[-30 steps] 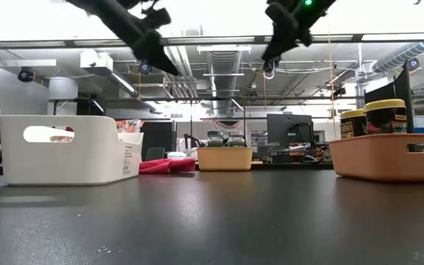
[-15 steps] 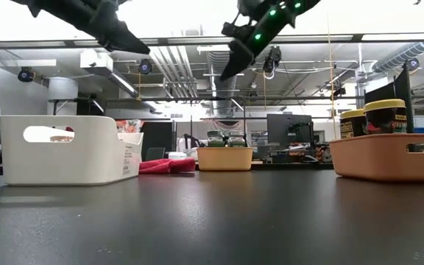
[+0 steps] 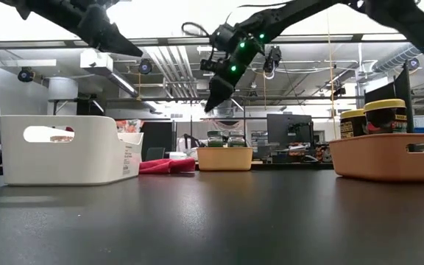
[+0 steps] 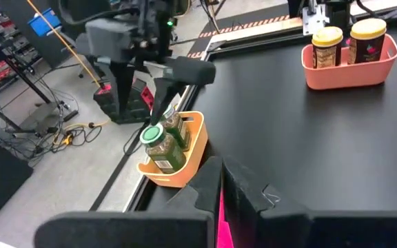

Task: Sort spices by type
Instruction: Put the green seasoning bottle into the yellow bin

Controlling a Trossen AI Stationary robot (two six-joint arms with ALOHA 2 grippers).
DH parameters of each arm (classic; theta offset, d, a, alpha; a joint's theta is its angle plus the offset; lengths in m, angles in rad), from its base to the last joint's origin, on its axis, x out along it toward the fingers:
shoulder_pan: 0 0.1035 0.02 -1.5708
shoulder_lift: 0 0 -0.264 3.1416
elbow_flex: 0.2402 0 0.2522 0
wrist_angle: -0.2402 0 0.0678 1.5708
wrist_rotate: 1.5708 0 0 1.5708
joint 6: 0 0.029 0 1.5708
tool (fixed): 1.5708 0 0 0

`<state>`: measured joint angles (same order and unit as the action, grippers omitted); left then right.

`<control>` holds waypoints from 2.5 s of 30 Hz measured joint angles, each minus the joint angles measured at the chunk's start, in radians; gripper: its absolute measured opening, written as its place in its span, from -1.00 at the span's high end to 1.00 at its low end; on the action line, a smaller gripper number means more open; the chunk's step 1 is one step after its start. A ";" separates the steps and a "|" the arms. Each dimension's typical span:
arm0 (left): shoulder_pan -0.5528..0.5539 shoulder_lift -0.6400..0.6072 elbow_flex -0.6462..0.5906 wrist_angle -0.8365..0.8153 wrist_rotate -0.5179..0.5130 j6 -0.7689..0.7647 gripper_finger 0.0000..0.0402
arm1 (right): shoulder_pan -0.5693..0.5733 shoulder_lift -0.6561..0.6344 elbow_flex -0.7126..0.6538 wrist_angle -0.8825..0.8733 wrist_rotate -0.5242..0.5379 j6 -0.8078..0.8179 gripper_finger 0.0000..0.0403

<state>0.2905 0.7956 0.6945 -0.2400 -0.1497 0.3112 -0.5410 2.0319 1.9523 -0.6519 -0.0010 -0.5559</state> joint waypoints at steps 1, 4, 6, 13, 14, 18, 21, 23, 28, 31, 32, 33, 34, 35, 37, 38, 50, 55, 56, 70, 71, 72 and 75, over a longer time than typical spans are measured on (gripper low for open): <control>0.000 0.000 0.000 -0.005 0.000 0.002 1.00 | -0.006 0.018 0.022 -0.025 0.000 0.008 -0.34; 0.000 0.000 0.000 -0.011 0.000 0.014 1.00 | -0.029 0.059 0.069 -0.076 0.000 0.020 -0.45; 0.000 0.000 0.000 -0.010 0.000 0.017 1.00 | -0.044 0.081 0.085 -0.104 -0.009 0.021 -0.50; 0.000 0.003 -0.001 -0.010 0.001 0.017 1.00 | -0.091 0.111 0.087 -0.114 -0.140 0.048 -0.53; 0.000 0.004 -0.001 -0.011 0.001 0.017 1.00 | -0.094 0.114 0.086 -0.117 -0.143 0.048 -0.52; 0.000 0.006 -0.002 -0.009 0.001 0.017 1.00 | -0.099 0.123 0.086 -0.117 -0.215 0.060 -0.48; 0.000 0.008 -0.002 -0.007 0.001 0.017 1.00 | -0.099 0.133 0.083 -0.119 -0.213 0.061 -0.46; 0.000 0.009 -0.002 -0.006 0.001 0.017 1.00 | -0.099 0.141 0.081 -0.121 -0.210 0.060 -0.47; 0.000 0.018 -0.002 -0.006 0.002 0.017 1.00 | -0.099 0.140 0.081 -0.118 -0.209 0.066 -0.48; 0.000 0.022 -0.002 -0.006 0.002 0.017 1.00 | -0.099 0.140 0.081 -0.117 -0.208 0.098 -0.43; 0.000 0.023 -0.002 -0.006 0.002 0.017 1.00 | -0.099 0.140 0.081 -0.116 -0.208 0.108 -0.41; 0.000 0.024 -0.002 -0.005 0.002 0.017 1.00 | -0.099 0.140 0.081 -0.116 -0.208 0.111 -0.38; 0.000 0.024 -0.002 -0.005 0.002 0.017 1.00 | -0.099 0.140 0.081 -0.116 -0.208 0.111 -0.36; 0.000 0.025 -0.002 -0.004 0.002 0.016 1.00 | -0.099 0.140 0.081 -0.116 -0.208 0.111 -0.33; 0.000 0.025 -0.002 -0.004 0.002 0.016 1.00 | -0.099 0.140 0.079 -0.113 -0.208 0.108 -0.27; 0.000 0.025 -0.002 -0.004 0.002 0.014 1.00 | -0.099 0.140 0.076 -0.109 -0.208 0.101 -0.24; 0.000 0.025 -0.002 -0.003 0.002 0.001 1.00 | -0.099 0.140 0.030 -0.046 -0.180 0.099 -0.15; 0.000 0.025 -0.002 -0.003 0.002 -0.001 1.00 | -0.099 0.140 0.033 -0.036 -0.179 0.209 -0.04; 0.000 0.025 -0.002 -0.002 0.002 -0.003 1.00 | -0.099 0.140 0.033 -0.030 -0.179 0.239 -0.02; 0.000 0.025 -0.002 0.004 0.002 -0.006 1.00 | -0.087 0.140 0.033 -0.023 -0.147 0.503 -0.08; 0.000 0.025 -0.002 0.004 0.002 -0.006 1.00 | -0.085 0.140 0.033 -0.023 -0.131 0.498 -0.08; 0.000 0.025 -0.002 0.004 0.002 -0.007 1.00 | -0.083 0.140 0.033 -0.023 -0.118 0.496 -0.09; 0.000 0.025 -0.002 0.003 0.002 -0.010 1.00 | -0.075 0.140 0.035 -0.024 -0.076 0.496 -0.11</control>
<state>0.2905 0.8204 0.6930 -0.2371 -0.1478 0.3015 -0.6165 2.1715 1.9878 -0.6761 -0.0774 -0.0604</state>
